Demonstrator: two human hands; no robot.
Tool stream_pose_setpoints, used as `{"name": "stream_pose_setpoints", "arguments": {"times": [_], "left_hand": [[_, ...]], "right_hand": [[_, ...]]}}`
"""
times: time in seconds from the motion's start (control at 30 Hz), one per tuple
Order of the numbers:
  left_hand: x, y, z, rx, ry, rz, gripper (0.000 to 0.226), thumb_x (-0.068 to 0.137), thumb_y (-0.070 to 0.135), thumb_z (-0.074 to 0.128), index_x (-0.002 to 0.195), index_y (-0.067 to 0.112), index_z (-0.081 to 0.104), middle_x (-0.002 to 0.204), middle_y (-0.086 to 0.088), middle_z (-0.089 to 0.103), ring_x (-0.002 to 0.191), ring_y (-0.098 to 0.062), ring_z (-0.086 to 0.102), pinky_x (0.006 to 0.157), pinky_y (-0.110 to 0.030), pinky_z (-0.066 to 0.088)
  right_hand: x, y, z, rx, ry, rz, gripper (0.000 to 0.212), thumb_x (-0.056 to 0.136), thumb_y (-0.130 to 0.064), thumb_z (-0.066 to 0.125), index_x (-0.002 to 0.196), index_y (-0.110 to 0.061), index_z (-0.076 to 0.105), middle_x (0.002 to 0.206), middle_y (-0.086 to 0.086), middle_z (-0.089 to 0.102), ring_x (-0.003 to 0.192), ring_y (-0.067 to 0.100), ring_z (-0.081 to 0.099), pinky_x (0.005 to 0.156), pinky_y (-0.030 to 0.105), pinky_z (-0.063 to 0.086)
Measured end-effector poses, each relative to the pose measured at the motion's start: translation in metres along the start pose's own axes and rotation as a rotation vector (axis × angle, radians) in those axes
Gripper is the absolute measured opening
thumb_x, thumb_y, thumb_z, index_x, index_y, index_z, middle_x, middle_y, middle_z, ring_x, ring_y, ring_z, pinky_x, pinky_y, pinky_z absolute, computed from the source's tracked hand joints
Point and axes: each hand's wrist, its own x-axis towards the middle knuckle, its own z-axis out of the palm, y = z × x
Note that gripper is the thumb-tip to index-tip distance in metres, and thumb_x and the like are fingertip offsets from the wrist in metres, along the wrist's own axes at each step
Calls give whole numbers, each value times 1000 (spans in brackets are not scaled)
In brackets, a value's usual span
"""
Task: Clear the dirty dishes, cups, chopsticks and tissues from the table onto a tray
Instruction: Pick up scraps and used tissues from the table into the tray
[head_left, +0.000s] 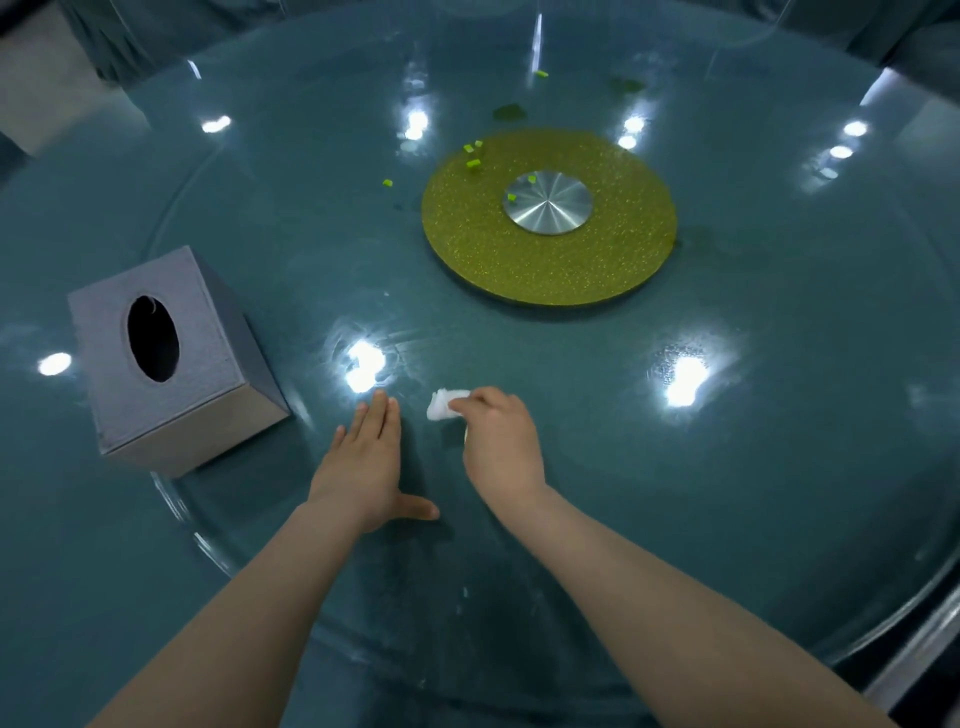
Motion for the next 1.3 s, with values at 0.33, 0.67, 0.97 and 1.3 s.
{"name": "stream_pose_setpoints", "arguments": {"times": [0.33,0.67,0.97,1.3], "left_hand": [[-1,-3,-2,-113,4,33,139,61,60,76,147,11,-21,154,0,-30,144,-16,-20,118,-35,5],[7,-19,1,-147,21,74,140,60,62,76,146,14,-24,151,5,-35,142,-13,-24,117,-33,2],[24,-56,-6,-155,-4,114,143,54,66,77,147,20,-21,151,10,-33,137,-6,-27,116,-31,0],[56,-100,-49,36,-100,51,144,53,60,82,149,17,-17,156,3,-23,145,-19,-15,119,-36,5]], "right_hand": [[7,24,-38,137,1,115,32,90,-4,53,112,-17,71,108,7,64,99,24,59,81,19,36],[106,12,-12,113,135,259,52,84,11,49,130,-10,58,125,11,49,110,28,51,92,31,44],[68,-2,6,44,-102,-128,46,82,11,46,111,-14,70,116,7,61,107,28,49,82,13,25],[9,28,-29,89,-278,-246,36,88,6,48,105,-13,73,105,4,63,100,21,54,87,11,27]]}}
